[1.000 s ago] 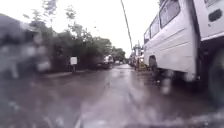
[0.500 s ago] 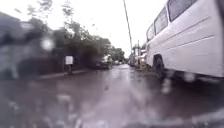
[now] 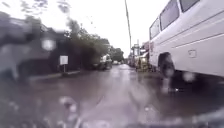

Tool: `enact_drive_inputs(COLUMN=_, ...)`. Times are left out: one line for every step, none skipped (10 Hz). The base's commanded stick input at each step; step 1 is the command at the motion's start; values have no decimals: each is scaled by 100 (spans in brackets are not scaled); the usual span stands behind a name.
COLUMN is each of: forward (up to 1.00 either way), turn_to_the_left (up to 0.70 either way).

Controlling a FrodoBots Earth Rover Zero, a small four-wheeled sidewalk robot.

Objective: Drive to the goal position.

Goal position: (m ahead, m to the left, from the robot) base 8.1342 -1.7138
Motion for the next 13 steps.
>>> enact_drive_inputs(forward=100, turn_to_the_left=-24)
enact_drive_inputs(forward=100, turn_to_the_left=0)
enact_drive_inputs(forward=100, turn_to_the_left=0)
enact_drive_inputs(forward=100, turn_to_the_left=0)
enact_drive_inputs(forward=100, turn_to_the_left=0)
enact_drive_inputs(forward=100, turn_to_the_left=0)
enact_drive_inputs(forward=100, turn_to_the_left=0)
enact_drive_inputs(forward=100, turn_to_the_left=0)
enact_drive_inputs(forward=100, turn_to_the_left=0)
enact_drive_inputs(forward=100, turn_to_the_left=0)
enact_drive_inputs(forward=100, turn_to_the_left=0)
enact_drive_inputs(forward=100, turn_to_the_left=0)
enact_drive_inputs(forward=100, turn_to_the_left=-1)
